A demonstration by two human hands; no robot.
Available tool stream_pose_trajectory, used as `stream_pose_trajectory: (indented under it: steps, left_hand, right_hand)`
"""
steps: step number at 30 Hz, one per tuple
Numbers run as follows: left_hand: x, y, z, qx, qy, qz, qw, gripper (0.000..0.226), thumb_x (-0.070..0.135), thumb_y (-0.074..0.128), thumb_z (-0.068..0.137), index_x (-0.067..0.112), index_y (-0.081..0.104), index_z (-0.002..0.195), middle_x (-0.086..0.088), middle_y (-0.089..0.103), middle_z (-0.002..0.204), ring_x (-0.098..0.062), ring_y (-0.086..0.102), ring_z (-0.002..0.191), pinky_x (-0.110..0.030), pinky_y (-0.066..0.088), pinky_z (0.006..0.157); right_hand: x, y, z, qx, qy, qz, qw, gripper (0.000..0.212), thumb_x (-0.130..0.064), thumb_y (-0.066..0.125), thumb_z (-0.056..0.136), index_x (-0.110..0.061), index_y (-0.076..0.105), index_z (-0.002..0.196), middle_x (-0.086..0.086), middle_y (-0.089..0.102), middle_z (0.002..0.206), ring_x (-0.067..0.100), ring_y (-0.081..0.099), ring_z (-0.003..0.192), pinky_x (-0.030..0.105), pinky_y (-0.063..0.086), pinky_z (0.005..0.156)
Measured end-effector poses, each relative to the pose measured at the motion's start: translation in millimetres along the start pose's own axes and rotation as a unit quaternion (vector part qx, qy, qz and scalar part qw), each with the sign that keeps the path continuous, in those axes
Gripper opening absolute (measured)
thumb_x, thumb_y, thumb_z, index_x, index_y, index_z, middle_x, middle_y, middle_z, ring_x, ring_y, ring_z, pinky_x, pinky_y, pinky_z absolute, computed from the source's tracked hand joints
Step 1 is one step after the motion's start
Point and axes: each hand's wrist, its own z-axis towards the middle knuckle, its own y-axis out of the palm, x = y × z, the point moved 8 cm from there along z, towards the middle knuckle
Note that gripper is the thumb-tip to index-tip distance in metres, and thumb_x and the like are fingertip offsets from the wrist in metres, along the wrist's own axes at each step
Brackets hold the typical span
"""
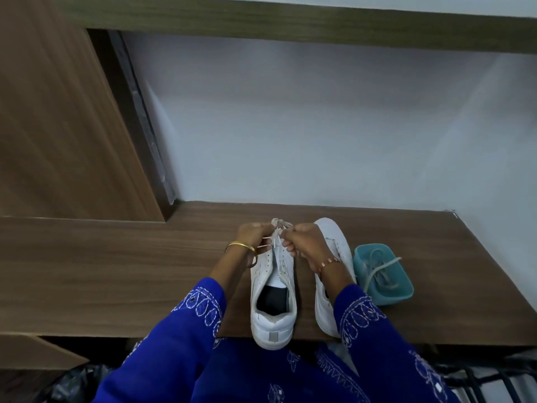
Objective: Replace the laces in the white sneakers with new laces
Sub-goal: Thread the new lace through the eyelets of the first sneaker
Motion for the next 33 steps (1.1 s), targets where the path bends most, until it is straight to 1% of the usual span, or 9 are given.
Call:
stream_pose_trajectory:
  steps: [4,11,17,20,22,24,28,30,33]
  left_hand:
    - [-4.2,2.3,2.2,-0.010,-0.004,0.006,1.000,0.016,0.010,0.064,0.085,0.013,0.060,0.069,0.005,0.054,0.051,-0.003,0.046,0.040,-0.016,0.046,0.044]
    - [-11.2,-17.4,13.7,0.032,0.020,0.062,0.997,0.021,0.007,0.057,0.087,0.015,0.066,0.070,0.004,0.053,0.058,-0.007,0.043,0.046,-0.018,0.040,0.048]
    - [-36.4,-51.5,26.7,0.104,0.024,0.160,0.981,0.049,0.004,0.061,0.085,0.016,0.047,0.040,0.002,0.041,0.036,-0.017,0.033,0.043,-0.019,0.029,0.042]
    - [-42.0,-51.1,25.6,0.094,0.036,0.238,0.966,0.028,0.000,0.056,0.082,0.009,0.055,0.055,-0.007,0.049,0.052,-0.019,0.043,0.051,-0.027,0.038,0.058]
    - [-43.4,-46.4,21.9,0.083,0.042,0.286,0.954,0.011,0.003,0.055,0.083,0.001,0.066,0.083,-0.017,0.064,0.075,-0.029,0.059,0.072,-0.028,0.040,0.067]
    - [-37.6,-41.1,17.5,0.099,0.080,0.334,0.934,0.018,0.008,0.057,0.085,-0.001,0.062,0.100,-0.018,0.064,0.087,-0.029,0.059,0.081,-0.024,0.037,0.068]
    - [-11.4,-7.9,-5.1,0.081,0.222,0.344,0.909,0.017,0.013,0.056,0.090,0.005,0.067,0.079,0.003,0.053,0.066,-0.001,0.042,0.055,-0.014,0.031,0.051]
    - [-17.6,3.7,-2.8,0.060,0.219,0.379,0.897,0.029,0.017,0.054,0.092,0.008,0.062,0.065,0.004,0.050,0.057,-0.005,0.045,0.053,-0.021,0.031,0.053]
    - [-24.3,9.5,3.9,0.048,0.174,0.466,0.866,0.024,0.019,0.048,0.092,0.008,0.069,0.094,-0.014,0.064,0.092,-0.028,0.061,0.086,-0.032,0.043,0.069]
  right_hand:
    - [1.1,1.6,1.3,0.008,-0.012,-0.014,1.000,0.020,-0.003,0.059,0.085,-0.007,0.057,0.066,0.008,0.054,0.059,0.012,0.044,0.047,0.014,0.037,0.039]
    - [10.7,-18.4,9.7,0.057,-0.010,0.022,0.998,0.012,0.000,0.052,0.085,-0.002,0.057,0.074,0.009,0.059,0.061,0.012,0.046,0.045,0.016,0.038,0.038]
    - [42.6,-21.4,19.0,0.076,0.048,0.051,0.995,0.015,0.005,0.048,0.084,-0.005,0.049,0.072,0.014,0.061,0.065,0.011,0.046,0.041,0.017,0.039,0.037]
    - [55.0,-18.2,23.6,0.082,0.059,0.057,0.993,0.024,0.008,0.048,0.084,-0.008,0.044,0.066,0.013,0.060,0.064,0.005,0.047,0.036,0.016,0.042,0.038]
    - [60.4,-16.0,26.6,0.082,0.059,0.067,0.993,0.029,0.010,0.050,0.083,-0.009,0.043,0.063,0.013,0.060,0.066,0.008,0.050,0.042,0.017,0.046,0.041]
    - [62.7,-12.9,28.2,0.077,0.054,0.083,0.992,0.028,0.011,0.050,0.084,-0.008,0.044,0.064,0.013,0.059,0.068,0.013,0.053,0.050,0.019,0.050,0.045]
    - [67.7,-9.3,30.9,0.073,0.058,0.083,0.992,0.012,0.012,0.046,0.087,0.007,0.056,0.083,0.018,0.057,0.076,0.010,0.058,0.048,0.016,0.050,0.044]
    - [69.5,-8.7,31.9,0.083,0.057,0.083,0.991,0.019,0.012,0.042,0.088,0.020,0.053,0.101,0.018,0.054,0.079,0.010,0.056,0.048,0.015,0.047,0.042]
    - [67.2,-6.3,33.2,0.079,0.052,0.081,0.992,0.020,0.013,0.038,0.089,0.000,0.053,0.087,0.014,0.051,0.070,0.002,0.052,0.038,0.013,0.042,0.039]
